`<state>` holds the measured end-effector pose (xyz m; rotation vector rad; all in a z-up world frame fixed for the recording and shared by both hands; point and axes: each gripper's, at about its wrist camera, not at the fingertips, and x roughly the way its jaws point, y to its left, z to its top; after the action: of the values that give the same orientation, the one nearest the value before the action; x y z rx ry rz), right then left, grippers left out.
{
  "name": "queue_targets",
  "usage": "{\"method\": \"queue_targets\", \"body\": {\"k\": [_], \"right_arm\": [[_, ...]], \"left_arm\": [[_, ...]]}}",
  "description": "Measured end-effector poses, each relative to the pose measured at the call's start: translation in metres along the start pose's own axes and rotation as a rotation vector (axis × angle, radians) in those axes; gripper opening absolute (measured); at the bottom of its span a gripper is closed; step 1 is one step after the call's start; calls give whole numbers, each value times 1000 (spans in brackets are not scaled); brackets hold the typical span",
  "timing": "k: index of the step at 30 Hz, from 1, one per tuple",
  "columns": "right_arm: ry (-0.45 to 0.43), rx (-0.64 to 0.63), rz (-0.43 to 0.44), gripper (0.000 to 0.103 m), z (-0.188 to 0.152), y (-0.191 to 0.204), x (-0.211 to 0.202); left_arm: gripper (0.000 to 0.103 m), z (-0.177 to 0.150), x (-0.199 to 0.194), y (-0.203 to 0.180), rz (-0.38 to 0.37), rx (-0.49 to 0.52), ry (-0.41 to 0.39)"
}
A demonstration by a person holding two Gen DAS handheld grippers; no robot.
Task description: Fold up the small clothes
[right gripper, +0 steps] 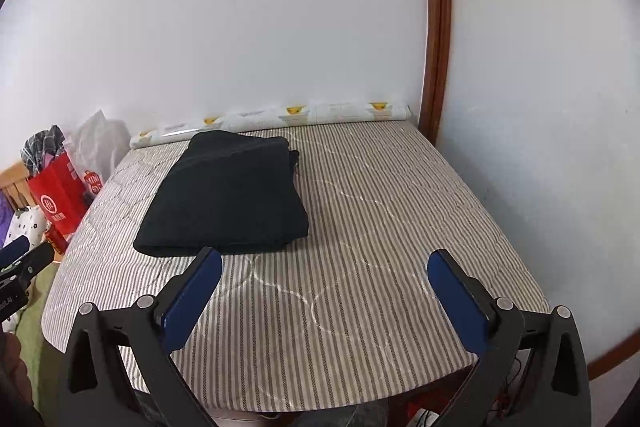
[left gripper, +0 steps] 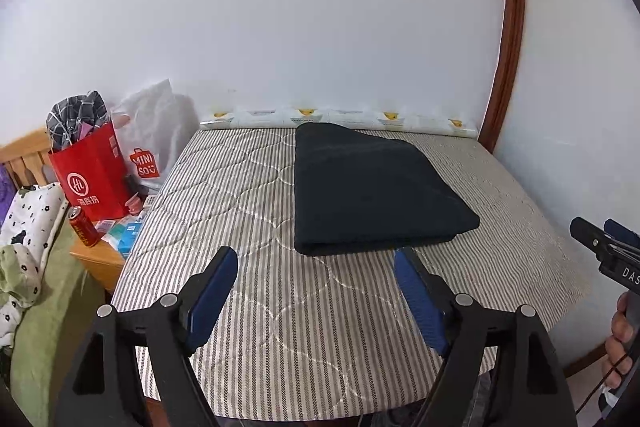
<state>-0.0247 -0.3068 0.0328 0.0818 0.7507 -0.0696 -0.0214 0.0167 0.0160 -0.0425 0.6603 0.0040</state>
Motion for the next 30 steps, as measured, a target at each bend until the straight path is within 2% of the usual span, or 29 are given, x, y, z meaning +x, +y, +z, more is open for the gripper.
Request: {"method": "queue_targets", "body": {"k": [30], "right_arm": [[11,27,-27,101,-5,1,-5]], "left_arm": [[81,-5,-6,8,10,-21,2]]}}
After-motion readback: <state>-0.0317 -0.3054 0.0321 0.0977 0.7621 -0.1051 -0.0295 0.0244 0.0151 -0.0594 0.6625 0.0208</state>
